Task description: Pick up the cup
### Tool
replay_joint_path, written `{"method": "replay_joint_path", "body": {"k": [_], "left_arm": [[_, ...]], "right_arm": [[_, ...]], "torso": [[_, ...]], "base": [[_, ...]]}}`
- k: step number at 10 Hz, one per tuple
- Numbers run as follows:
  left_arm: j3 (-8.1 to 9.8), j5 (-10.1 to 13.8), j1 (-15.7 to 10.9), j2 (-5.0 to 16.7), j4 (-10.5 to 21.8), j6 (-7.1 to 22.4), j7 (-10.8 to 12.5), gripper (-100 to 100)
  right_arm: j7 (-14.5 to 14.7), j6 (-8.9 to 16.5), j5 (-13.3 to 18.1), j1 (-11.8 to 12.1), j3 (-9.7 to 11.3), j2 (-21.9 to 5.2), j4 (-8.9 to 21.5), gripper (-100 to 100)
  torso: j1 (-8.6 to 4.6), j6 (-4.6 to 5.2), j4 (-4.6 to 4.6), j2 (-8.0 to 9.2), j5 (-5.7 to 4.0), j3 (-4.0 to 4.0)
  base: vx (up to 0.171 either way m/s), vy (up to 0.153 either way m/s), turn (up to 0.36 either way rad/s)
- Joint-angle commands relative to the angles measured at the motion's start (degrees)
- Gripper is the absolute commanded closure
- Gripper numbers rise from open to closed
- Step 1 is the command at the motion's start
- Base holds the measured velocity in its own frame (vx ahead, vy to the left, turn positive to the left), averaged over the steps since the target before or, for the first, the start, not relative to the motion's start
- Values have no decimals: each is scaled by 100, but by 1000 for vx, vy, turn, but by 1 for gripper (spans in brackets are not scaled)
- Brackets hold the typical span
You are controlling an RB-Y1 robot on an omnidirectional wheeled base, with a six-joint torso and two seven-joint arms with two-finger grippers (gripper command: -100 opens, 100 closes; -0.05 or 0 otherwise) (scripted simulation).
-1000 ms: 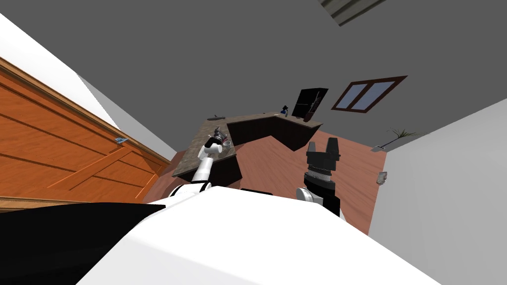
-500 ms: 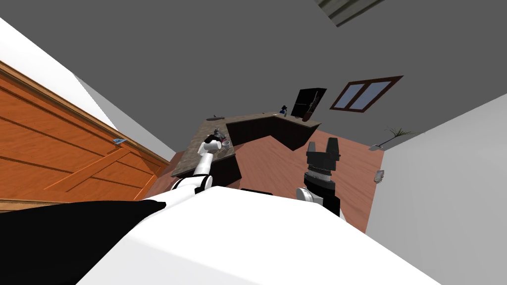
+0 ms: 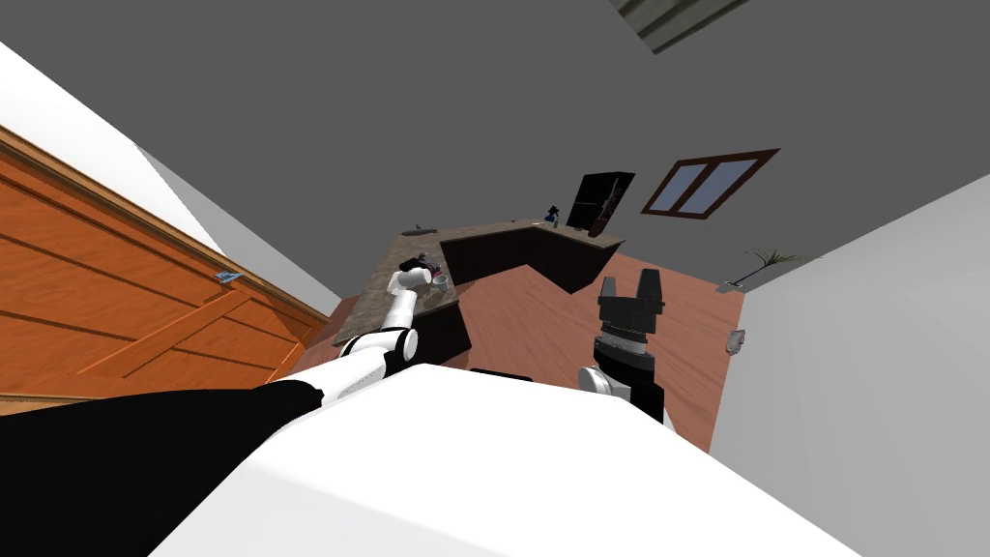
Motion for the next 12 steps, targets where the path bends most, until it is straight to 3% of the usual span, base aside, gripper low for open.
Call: {"method": "replay_joint_path", "body": {"k": [1, 2, 3, 4, 5, 6, 7, 8, 9, 12], "left_arm": [[61, -19, -131, 15, 192, 286, 72, -100], [61, -19, -131, 15, 192, 318, 72, -100], [168, -51, -385, 48, 458, 546, 182, -100], [168, -51, -385, 48, 510, 639, 182, -100], [269, -84, -629, 72, 720, 840, 283, -100], [269, -84, -629, 72, 818, 950, 283, -100], [363, -120, -863, 89, 965, 1175, 375, -100], [363, -120, -863, 89, 1107, 1246, 375, -100], [451, -156, -1085, 101, 1322, 1450, 459, -100], [531, -192, -1293, 111, 1663, 1792, 534, -100]], "right_arm": [[0, 0, 0, 0, 0, 0, 0, 0], [0, 0, 0, 0, 0, 0, 0, 0], [0, 0, 0, 0, 0, 0, 0, 0], [0, 0, 0, 0, 0, 0, 0, 0], [0, 0, 0, 0, 0, 0, 0, 0], [0, 0, 0, 0, 0, 0, 0, 0], [0, 0, 0, 0, 0, 0, 0, 0], [0, 0, 0, 0, 0, 0, 0, 0], [0, 0, 0, 0, 0, 0, 0, 0], [0, 0, 0, 0, 0, 0, 0, 0]], "torso": [[0, 0, 0, 0, 0, 0], [1, -1, -1, 0, 1, 0], [2, -2, -1, -1, 1, -1], [2, 0, 0, -1, 0, -1], [3, -2, -1, -1, 2, -1], [3, -1, 0, -1, 1, 0], [3, -2, -1, 0, 2, 0], [3, -1, 0, 0, 1, 0], [4, -2, -1, -1, 2, -1], [2, -1, 0, -1, 1, 0]], "base": [[-10, 2, -14], [0, 0, 0], [-8, 3, -17], [-7, 6, -15], [-10, 8, -17], [-9, 8, -15], [-11, 8, -19], [-8, 8, -14], [-8, 6, -19], [-8, 6, -16]]}}
